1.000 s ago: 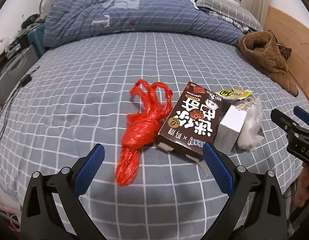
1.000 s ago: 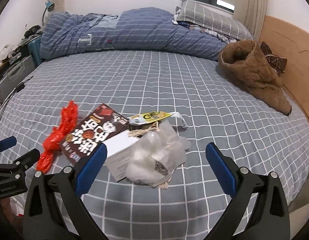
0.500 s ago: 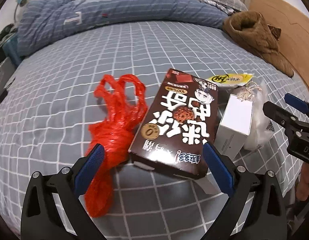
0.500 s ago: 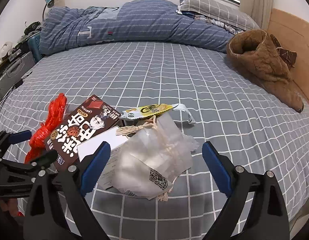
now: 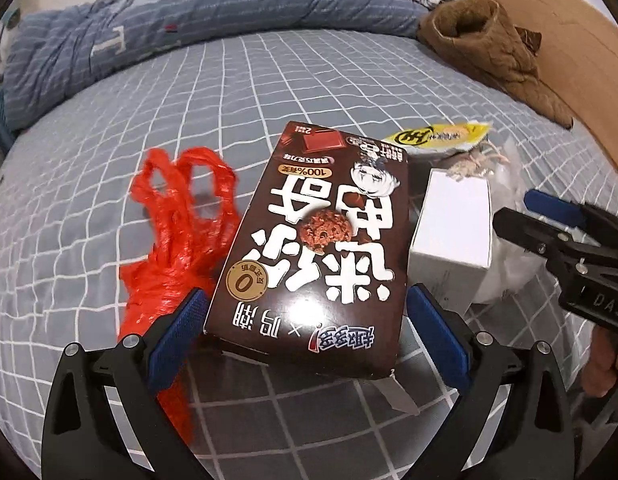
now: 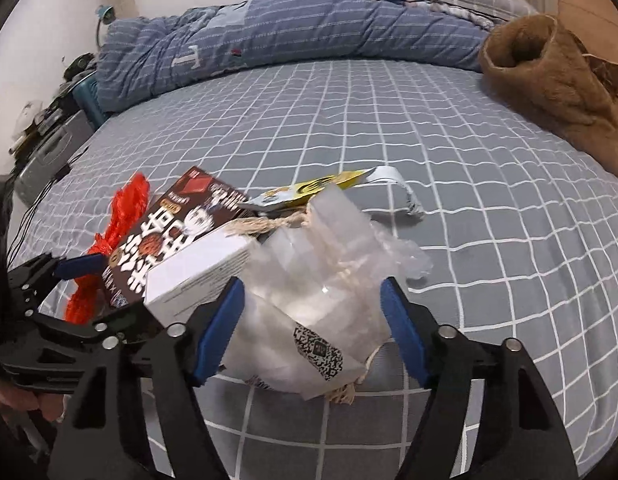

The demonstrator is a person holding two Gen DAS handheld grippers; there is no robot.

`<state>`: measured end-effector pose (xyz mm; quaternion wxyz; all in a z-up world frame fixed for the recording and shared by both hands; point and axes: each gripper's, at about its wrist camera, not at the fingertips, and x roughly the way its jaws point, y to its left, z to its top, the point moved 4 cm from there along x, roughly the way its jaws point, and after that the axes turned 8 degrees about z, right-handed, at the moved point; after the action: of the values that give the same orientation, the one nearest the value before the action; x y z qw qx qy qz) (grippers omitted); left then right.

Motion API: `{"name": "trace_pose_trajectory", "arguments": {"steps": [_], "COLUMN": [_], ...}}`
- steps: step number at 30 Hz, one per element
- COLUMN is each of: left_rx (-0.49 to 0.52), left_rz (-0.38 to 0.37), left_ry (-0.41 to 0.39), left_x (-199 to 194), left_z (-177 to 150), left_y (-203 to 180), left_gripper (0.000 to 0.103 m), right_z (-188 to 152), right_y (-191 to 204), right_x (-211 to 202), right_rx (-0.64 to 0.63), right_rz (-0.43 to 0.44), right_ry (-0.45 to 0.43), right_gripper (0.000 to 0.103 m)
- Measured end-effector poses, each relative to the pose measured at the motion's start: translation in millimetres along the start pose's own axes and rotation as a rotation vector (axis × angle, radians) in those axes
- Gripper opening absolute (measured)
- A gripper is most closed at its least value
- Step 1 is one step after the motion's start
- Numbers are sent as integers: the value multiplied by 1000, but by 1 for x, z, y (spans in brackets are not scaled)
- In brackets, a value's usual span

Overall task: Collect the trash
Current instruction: 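Grasp the brown chocolate box with the left gripper while the right grasps the clear string-tied bag, then lift the chocolate box and clear bag off the bed with both grippers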

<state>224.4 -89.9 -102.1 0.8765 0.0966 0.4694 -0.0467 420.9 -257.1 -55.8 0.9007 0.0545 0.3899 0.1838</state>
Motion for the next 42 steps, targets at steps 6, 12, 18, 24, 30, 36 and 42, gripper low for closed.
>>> {"name": "trace_pose_trajectory", "arguments": {"steps": [6,12,18,24,30,36,42], "left_rx": [17,3,-48,-83,-94,-87,-75], "left_rz": [25,36,48,47,58,88,109], "left_ry": [22,9,-18,-36,-47,-21,-2], "left_x": [12,12,9,-2,-11,1,13], "left_z": [-1,-5,-11,-15,-15,-18,-16], "left_y": [-3,-4,-5,-4,-3,-9,-14], "left_gripper": [96,95,94,93,93,95,96], "right_z": [-4,-9,-13,-9,-7,-5,-11], "right_y": [4,5,7,15,11,5,-13], "right_x": [0,5,9,2,-2,-6,8], "right_rx": [-33,-50,-27,-42,-26,-22,56], "right_rz": [26,22,80,83,72,-46,-24], "right_ry": [31,66,87,75,68,34,60], "right_gripper": [54,67,49,26,22,56,77]}}
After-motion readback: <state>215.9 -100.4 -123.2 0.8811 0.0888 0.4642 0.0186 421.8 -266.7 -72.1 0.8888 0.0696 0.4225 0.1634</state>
